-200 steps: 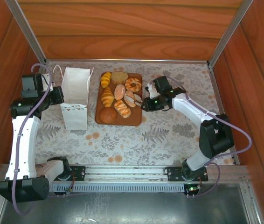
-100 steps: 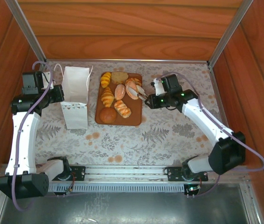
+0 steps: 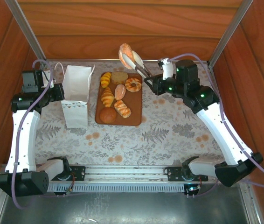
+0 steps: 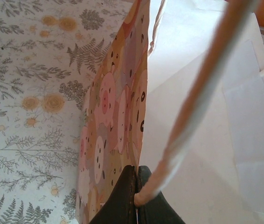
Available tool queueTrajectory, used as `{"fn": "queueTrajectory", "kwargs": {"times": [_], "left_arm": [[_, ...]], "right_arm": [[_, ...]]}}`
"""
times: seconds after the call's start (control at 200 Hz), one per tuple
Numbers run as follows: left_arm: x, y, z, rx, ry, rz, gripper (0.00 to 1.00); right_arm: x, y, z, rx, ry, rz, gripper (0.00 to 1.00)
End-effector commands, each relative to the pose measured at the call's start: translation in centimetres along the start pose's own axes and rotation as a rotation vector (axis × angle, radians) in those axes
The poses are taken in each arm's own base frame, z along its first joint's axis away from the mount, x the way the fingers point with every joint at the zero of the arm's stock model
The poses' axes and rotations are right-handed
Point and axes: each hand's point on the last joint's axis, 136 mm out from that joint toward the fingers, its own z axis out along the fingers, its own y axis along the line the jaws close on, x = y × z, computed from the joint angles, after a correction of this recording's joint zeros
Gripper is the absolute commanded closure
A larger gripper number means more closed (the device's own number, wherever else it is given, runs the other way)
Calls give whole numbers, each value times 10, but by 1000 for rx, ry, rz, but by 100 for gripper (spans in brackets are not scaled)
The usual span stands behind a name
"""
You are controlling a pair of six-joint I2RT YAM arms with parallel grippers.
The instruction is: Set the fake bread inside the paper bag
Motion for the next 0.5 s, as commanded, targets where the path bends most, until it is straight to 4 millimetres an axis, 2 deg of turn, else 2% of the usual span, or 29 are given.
{"fn": "queueTrajectory", "kwargs": {"times": [0.0, 0.15, 0.28, 0.375, 0.495], "left_arm": [[-7, -9, -5, 31, -13, 10, 100], [-7, -10, -5, 33, -13, 11, 100], [-9, -11, -8, 37, -20, 19, 100], [-10, -12, -8, 38, -23, 23, 100], [-11, -13, -10, 43, -30, 28, 100]], "right_arm": [[-40, 40, -10, -109, -122, -71, 87], [-60, 79, -4, -195, -163, -143, 87], [-69, 110, 11, -253, -173, -189, 87], [-69, 131, 29, -289, -164, -214, 87], [-60, 148, 55, -311, -120, -231, 87]]}}
